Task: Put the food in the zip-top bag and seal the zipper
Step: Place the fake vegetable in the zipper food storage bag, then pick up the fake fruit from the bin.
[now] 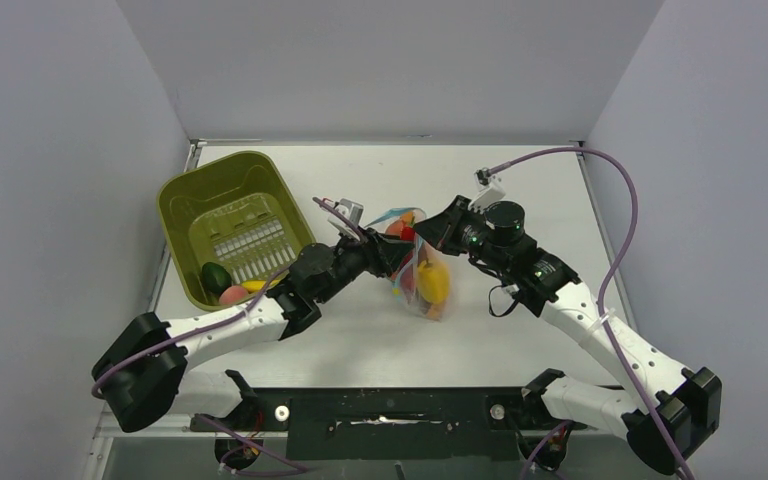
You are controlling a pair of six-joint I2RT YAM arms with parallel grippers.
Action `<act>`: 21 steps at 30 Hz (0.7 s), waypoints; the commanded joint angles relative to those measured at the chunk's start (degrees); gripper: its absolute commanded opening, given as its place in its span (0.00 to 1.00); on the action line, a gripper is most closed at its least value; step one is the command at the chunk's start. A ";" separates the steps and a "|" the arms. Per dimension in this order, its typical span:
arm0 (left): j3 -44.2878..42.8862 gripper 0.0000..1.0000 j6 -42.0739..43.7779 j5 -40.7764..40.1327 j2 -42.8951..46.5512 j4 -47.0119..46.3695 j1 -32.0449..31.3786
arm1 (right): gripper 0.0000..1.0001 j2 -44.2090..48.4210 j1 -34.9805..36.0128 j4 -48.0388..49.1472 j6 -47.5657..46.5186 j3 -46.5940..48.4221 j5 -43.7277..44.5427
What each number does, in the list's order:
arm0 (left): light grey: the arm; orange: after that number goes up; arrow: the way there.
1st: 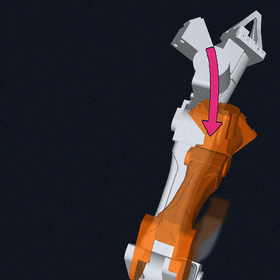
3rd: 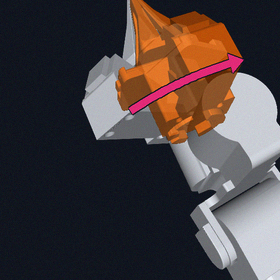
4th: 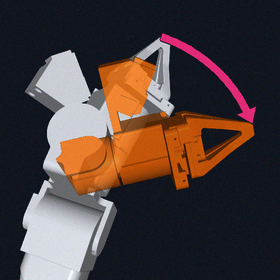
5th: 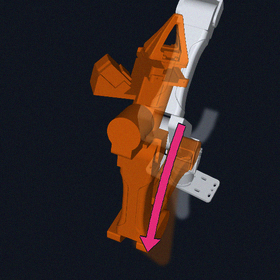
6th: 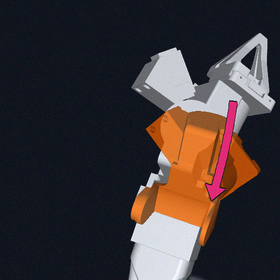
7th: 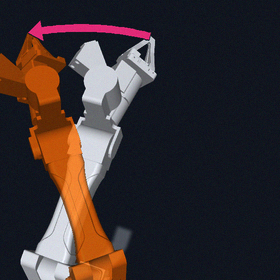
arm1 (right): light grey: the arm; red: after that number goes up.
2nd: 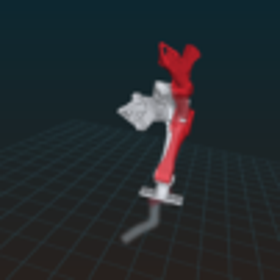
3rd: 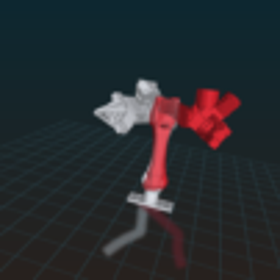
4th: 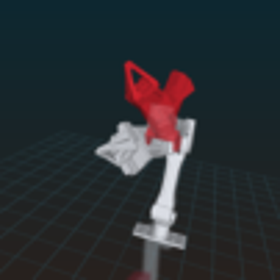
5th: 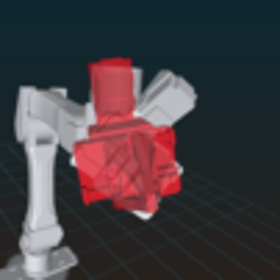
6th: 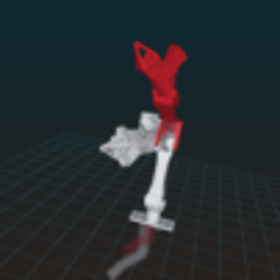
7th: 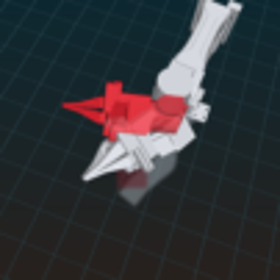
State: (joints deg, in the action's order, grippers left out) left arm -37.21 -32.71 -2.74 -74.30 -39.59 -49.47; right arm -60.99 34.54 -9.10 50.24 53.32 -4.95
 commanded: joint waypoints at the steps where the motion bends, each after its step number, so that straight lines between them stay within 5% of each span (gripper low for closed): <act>1: -2.11 0.50 1.65 -0.72 1.94 -0.31 -0.67 | 0.00 2.65 -0.23 5.12 -0.03 0.16 0.80; 12: -6.83 0.56 3.89 -5.56 8.23 12.96 -0.66 | 0.00 5.14 -0.53 3.50 -1.98 -1.29 2.93; 21: -19.49 0.57 8.99 -18.35 9.89 39.62 -0.18 | 0.00 6.85 -0.66 1.15 -3.63 -1.76 4.27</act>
State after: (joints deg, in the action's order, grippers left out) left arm -50.22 -27.05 -13.06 -66.59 -12.40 -49.84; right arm -56.86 34.15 -10.85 48.14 51.46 -2.52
